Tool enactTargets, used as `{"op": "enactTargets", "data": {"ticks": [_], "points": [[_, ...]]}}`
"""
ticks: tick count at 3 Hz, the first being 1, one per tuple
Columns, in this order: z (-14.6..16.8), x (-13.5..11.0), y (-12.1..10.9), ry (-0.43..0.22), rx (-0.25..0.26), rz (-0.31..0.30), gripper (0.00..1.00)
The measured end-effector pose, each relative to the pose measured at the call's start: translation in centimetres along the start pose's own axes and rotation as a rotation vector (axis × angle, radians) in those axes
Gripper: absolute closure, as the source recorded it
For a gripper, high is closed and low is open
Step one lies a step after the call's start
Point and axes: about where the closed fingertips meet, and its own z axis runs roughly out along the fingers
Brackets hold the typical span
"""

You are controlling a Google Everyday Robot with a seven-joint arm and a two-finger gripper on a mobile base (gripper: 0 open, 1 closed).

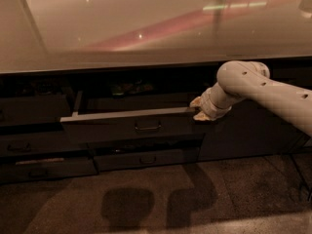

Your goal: Open top drawer

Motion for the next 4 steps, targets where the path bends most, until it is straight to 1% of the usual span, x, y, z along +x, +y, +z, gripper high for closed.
{"op": "enactTargets", "data": {"ticks": [1, 2, 3, 4], "points": [[-0.2, -0.1, -0.1, 0.0, 0.0, 0.0, 1.0], [-0.2, -0.3, 0.7, -0.003, -0.001, -0.011, 1.0], [-0.5, -0.3, 0.6, -0.003, -0.001, -0.011, 1.0], [-0.5, -0.4, 1.6, -0.006, -0.005, -0.022, 1.0]]}}
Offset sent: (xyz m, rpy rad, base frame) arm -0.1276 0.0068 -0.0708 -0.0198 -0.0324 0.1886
